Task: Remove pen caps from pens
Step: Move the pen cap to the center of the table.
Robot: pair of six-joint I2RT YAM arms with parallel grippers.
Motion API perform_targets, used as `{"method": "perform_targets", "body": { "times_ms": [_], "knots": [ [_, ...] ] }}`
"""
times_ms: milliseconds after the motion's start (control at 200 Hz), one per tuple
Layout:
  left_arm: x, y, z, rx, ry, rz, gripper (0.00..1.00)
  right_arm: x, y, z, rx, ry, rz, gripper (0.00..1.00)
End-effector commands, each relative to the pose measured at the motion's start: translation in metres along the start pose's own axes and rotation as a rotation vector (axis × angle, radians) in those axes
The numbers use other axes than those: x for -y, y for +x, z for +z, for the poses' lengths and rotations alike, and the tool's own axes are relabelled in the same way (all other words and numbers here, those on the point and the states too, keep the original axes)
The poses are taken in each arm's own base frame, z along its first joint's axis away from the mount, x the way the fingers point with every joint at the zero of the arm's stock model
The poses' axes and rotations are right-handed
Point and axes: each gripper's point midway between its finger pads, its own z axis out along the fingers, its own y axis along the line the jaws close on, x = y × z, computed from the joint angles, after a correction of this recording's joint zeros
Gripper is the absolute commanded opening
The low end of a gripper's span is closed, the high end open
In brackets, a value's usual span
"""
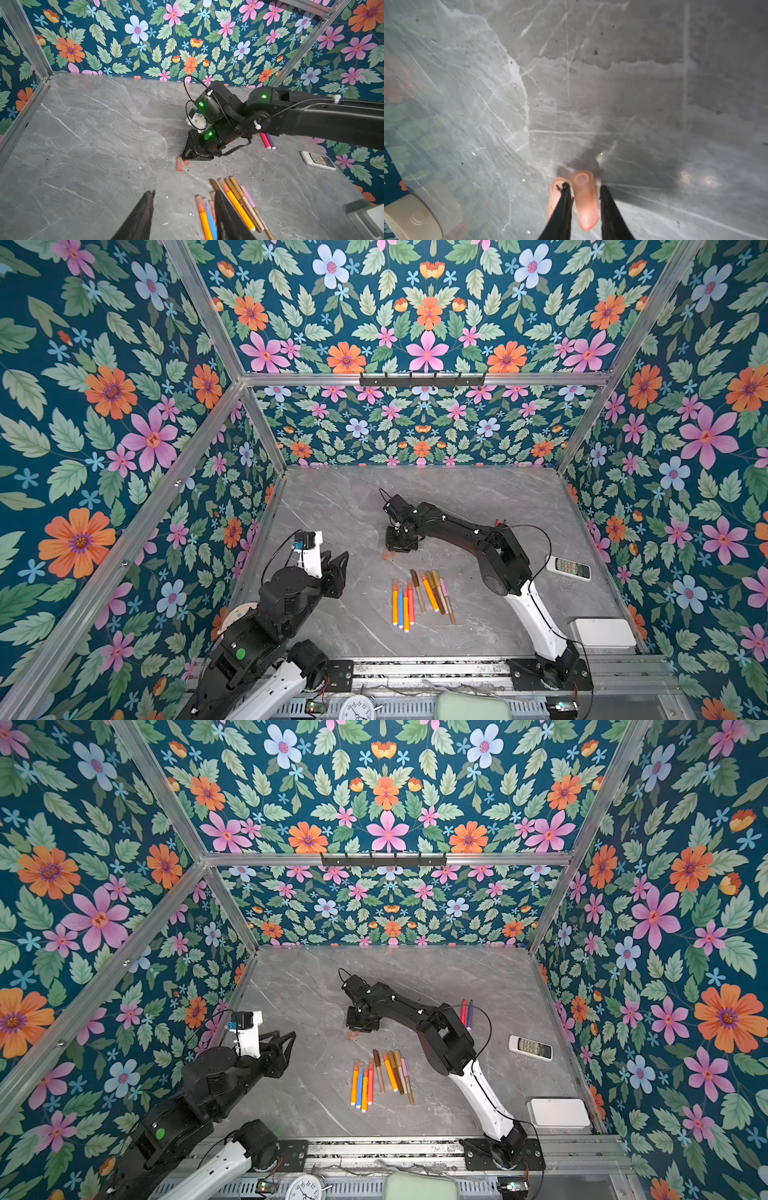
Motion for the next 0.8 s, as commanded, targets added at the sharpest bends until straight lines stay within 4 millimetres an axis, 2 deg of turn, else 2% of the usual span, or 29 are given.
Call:
{"method": "perform_targets", "body": {
  "times_ms": [0, 230, 390, 470, 565, 650, 795],
  "knots": [
    [-0.001, -0.002, 0.001, 0.009, -0.008, -0.007, 0.49, 0.0, 0.001, -0.005, -0.007, 0.009, -0.009, 0.25],
    [-0.003, -0.001, 0.002, 0.006, -0.021, -0.007, 0.49, -0.004, -0.002, -0.024, 0.019, 0.01, -0.047, 0.29],
    [-0.003, 0.001, 0.006, -0.011, -0.034, -0.002, 0.49, -0.007, 0.0, -0.054, 0.05, -0.01, -0.08, 0.29],
    [-0.004, 0.001, 0.007, -0.012, -0.039, -0.001, 0.49, -0.003, 0.01, -0.069, 0.069, -0.013, -0.097, 0.29],
    [-0.005, 0.001, 0.007, -0.011, -0.044, -0.003, 0.49, 0.008, 0.036, -0.081, 0.08, 0.026, -0.138, 0.29],
    [-0.006, 0.001, 0.007, -0.01, -0.052, -0.005, 0.49, 0.017, 0.07, -0.087, 0.079, 0.084, -0.192, 0.29],
    [-0.007, 0.002, 0.009, -0.018, -0.062, -0.001, 0.5, 0.025, 0.134, -0.083, 0.061, 0.172, -0.277, 0.29]
  ]
}}
